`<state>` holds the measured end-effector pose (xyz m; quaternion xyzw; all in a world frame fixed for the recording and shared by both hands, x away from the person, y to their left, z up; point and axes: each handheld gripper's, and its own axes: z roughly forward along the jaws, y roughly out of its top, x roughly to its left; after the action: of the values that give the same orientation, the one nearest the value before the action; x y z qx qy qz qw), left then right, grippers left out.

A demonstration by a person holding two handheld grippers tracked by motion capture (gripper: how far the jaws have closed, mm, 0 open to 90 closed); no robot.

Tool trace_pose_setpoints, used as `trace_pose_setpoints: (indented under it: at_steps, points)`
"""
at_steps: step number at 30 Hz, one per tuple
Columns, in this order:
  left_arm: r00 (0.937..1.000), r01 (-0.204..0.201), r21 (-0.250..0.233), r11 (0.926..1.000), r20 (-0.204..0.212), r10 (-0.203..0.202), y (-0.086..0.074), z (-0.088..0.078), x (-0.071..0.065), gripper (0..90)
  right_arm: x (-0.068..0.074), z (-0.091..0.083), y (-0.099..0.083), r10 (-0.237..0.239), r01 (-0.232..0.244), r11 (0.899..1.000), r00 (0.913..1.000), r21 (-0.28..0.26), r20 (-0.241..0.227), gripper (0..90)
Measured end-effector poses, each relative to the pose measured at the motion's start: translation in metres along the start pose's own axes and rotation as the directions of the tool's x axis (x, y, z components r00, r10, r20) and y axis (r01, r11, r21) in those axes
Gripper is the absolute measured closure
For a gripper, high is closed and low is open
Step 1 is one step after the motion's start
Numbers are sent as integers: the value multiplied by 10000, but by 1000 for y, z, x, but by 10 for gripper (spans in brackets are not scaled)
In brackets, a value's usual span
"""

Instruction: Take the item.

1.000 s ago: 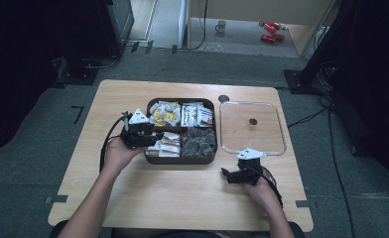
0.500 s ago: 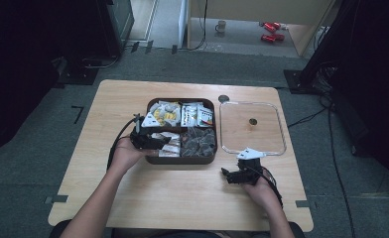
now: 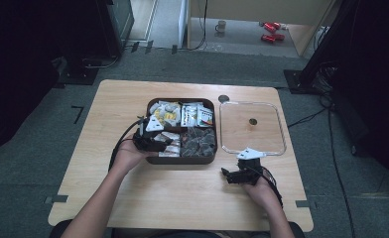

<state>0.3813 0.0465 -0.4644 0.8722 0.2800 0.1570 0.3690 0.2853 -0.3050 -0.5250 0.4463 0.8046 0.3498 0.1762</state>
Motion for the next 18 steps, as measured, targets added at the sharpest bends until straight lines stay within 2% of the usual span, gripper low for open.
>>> trace_pose_setpoints:
  at_steps: [2,4,8,12,18]
  points:
    - [9999,168,11,9999,2,-168,0,2,3,422,0,0,0,-4,4,10000,10000,-2,1,55]
    - [9999,80,99,9999,-111,-79,3,4,4,444,0,0,0,-1,1,10000,10000,-3,1,55]
    - [9999,136,136,9998,-52,-135,7,6,7,469,0,0,0,0,0,10000,10000,-2,-2,55]
    - [9996,266,59,9996,79,-267,11,5,13,562,0,0,0,-2,2,10000,10000,-1,-2,55]
    - [9995,217,337,9992,225,-225,16,11,18,638,0,0,0,-1,1,10000,10000,-1,-2,55]
